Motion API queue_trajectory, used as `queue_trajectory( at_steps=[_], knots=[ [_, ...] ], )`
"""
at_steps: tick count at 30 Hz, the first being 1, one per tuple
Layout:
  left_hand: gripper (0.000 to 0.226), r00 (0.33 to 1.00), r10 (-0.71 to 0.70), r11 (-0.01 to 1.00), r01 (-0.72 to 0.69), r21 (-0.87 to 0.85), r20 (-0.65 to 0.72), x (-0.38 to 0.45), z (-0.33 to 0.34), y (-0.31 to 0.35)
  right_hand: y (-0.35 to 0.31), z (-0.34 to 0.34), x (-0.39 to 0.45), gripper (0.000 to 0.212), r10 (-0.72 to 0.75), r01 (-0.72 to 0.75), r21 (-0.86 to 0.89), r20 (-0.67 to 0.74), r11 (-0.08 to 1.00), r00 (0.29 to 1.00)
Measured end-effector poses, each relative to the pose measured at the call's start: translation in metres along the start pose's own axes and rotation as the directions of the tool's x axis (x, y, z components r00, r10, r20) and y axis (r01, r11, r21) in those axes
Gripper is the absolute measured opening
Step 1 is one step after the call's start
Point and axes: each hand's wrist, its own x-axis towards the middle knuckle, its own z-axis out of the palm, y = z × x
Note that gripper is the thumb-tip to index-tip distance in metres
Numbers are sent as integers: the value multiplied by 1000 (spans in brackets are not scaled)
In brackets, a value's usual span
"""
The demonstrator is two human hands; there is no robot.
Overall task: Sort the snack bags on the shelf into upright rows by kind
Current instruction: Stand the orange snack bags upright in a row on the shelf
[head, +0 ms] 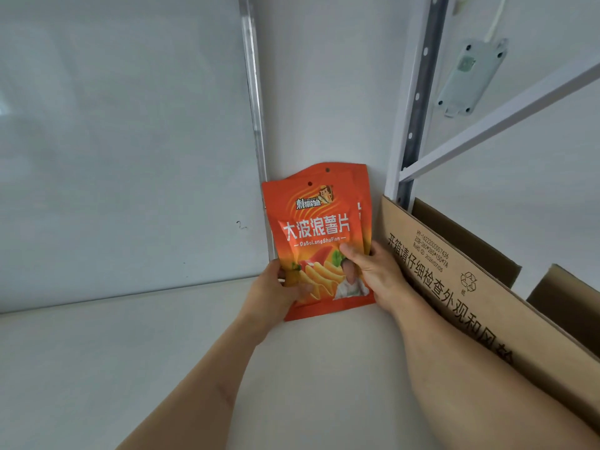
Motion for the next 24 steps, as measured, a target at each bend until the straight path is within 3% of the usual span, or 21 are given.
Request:
queue_trajectory(
  at_steps=[6, 11, 17, 19, 21, 24],
  knots=[
    [32, 995, 26, 990, -13, 139, -93, 9, 11, 3, 6, 2, 15, 28, 5, -12, -134, -58, 991, 998],
    [32, 986, 45, 988, -20, 154, -158, 8, 16, 7, 12, 7, 18, 27, -32, -25, -262, -210, 965, 977],
    [68, 973, 17, 984, 25, 179, -230, -11, 12, 4, 18, 9, -6, 46, -217, 46, -483, -306, 875, 927],
    [73, 962, 15, 974, 47, 220, -273, -22, 8, 2, 23, 14, -22, 47, -322, 69, -618, -308, 783, 895],
    [64, 946, 53, 942, 59, 329, -320, -36, 2, -2, 26, 20, -41, 42, -504, 110, -815, -241, 569, 830],
    [46, 933, 132, 817, 89, 570, -334, -62, -10, -11, 30, 34, -64, 30, -663, 265, -939, 57, 217, 746]
  ],
)
